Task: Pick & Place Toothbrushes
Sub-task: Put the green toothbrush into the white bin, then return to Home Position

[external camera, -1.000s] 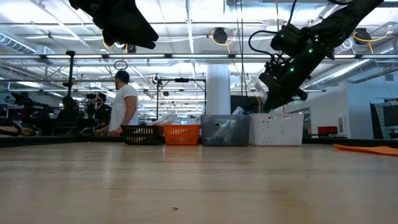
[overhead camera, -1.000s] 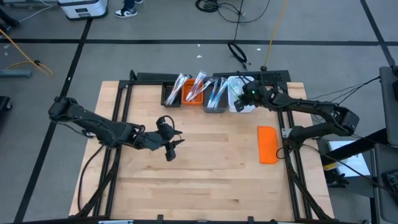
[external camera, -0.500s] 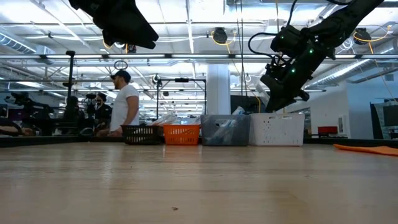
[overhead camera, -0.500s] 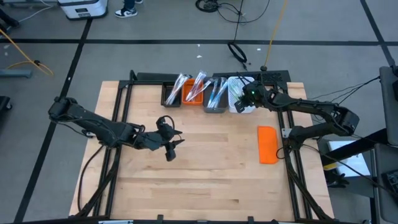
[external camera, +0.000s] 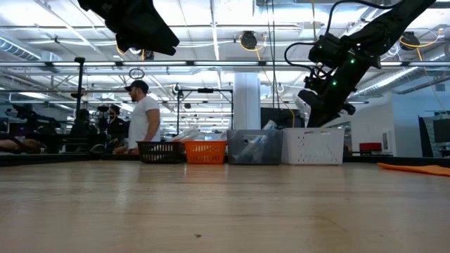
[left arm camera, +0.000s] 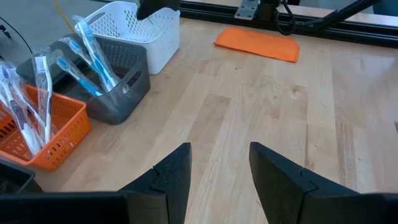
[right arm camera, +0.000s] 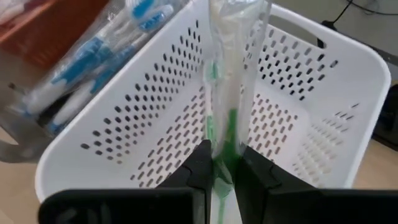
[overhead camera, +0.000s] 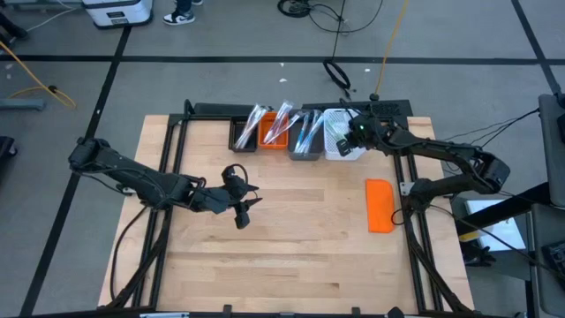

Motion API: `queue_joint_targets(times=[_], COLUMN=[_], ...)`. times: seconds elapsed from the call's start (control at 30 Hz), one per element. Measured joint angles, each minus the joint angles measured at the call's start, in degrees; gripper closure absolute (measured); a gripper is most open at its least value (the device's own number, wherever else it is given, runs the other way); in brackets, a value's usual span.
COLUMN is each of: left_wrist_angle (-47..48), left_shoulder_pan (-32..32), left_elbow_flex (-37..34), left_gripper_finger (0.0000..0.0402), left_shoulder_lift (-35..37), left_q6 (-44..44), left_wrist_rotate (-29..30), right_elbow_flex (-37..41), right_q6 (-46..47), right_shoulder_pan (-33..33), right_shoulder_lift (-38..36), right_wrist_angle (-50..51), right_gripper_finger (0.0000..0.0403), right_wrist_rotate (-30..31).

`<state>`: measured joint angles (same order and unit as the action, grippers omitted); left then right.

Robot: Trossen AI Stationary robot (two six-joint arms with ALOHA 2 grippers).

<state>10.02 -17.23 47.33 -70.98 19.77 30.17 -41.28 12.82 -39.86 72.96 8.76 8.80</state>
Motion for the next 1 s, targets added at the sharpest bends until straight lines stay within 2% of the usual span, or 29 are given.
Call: queue_joint_targets(times=[0.3,0.37,0.53,0.67,0.83,1.0], left_wrist_angle=[0.0,0.0,0.0,0.0,0.0,0.0], left_shoulder_pan=[0.0,0.0,0.0,0.0,0.0,0.0], left_elbow_flex=[0.0,0.0,0.0,0.0,0.0,0.0], left_gripper_finger=[0.0240,0.0240,0.0240,0.0240,0.0240,0.0240], left_shoulder_lift=[0.0,0.0,0.0,0.0,0.0,0.0], left_q6=[0.0,0.0,0.0,0.0,0.0,0.0], left_wrist_rotate=[0.0,0.0,0.0,0.0,0.0,0.0], right_elbow_flex=[0.0,0.0,0.0,0.0,0.0,0.0], right_q6=[0.0,-0.1,-0.2,-0.5,-0.5,-0.5], right_shoulder_pan=[0.1,0.1,0.1,0.1,0.1,0.1], right_shoulder_lift=[0.2,0.2,0.3,0.2,0.3,0.2], right_wrist_angle=[0.1,0.2,0.1,0.1,-0.3,-0.8], right_gripper_finger=[0.0371,0.0356,0.0286,0.0251,0.0228,0.0224], right_wrist_rotate=[-0.1,-0.1,-0.1,0.0,0.1,0.1])
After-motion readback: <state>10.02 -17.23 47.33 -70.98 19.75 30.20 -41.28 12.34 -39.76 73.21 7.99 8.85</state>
